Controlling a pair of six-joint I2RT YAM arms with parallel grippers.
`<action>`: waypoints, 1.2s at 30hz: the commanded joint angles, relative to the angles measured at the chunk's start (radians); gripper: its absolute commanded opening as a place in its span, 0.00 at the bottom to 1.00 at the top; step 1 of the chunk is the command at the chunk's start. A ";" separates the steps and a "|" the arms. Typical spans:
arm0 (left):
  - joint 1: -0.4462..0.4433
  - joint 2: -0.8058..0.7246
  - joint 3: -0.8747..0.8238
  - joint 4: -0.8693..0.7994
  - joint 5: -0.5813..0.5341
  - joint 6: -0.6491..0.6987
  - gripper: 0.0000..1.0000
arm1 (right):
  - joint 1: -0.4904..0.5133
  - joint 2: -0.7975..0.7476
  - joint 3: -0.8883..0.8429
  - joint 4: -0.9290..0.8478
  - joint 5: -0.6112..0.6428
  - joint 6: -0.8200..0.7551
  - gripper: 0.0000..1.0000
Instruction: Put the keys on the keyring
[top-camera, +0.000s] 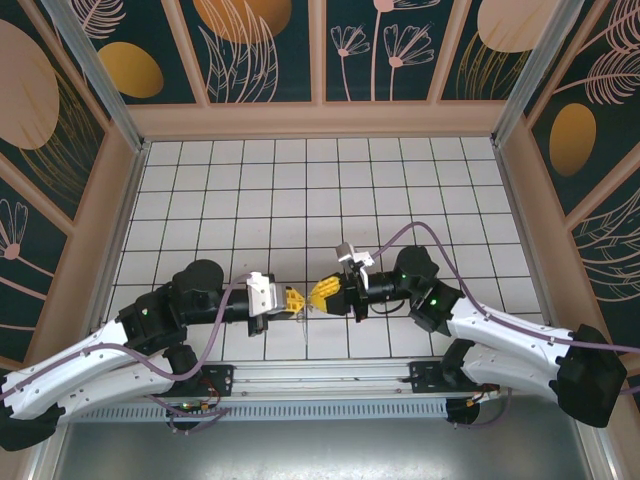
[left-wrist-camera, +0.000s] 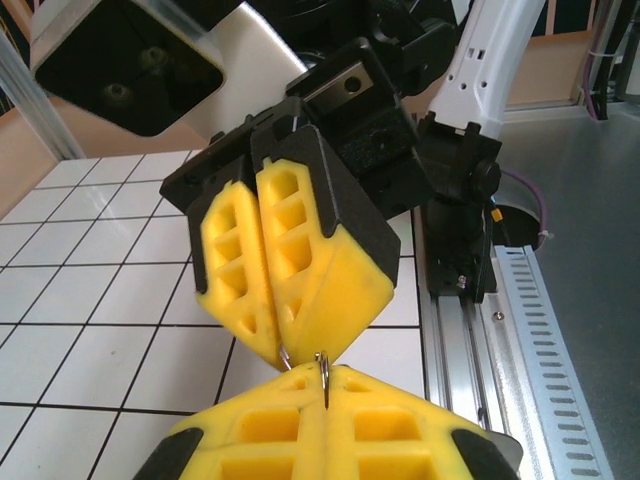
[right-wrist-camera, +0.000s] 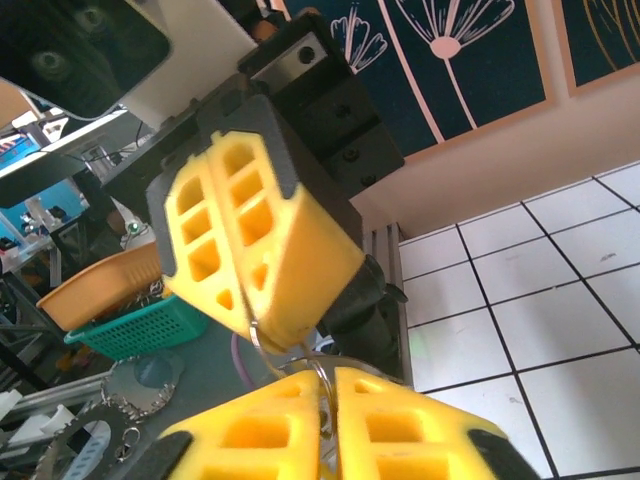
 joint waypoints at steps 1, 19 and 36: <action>-0.003 -0.023 0.004 0.039 0.032 0.005 0.00 | -0.018 -0.004 0.026 -0.016 0.028 0.002 0.17; -0.004 -0.119 -0.289 0.595 -0.003 -0.272 0.00 | 0.080 -0.339 0.012 -0.276 0.318 -0.406 0.37; -0.003 -0.039 -0.404 0.926 0.087 -0.361 0.00 | 0.116 -0.231 0.074 -0.342 0.262 -0.538 0.25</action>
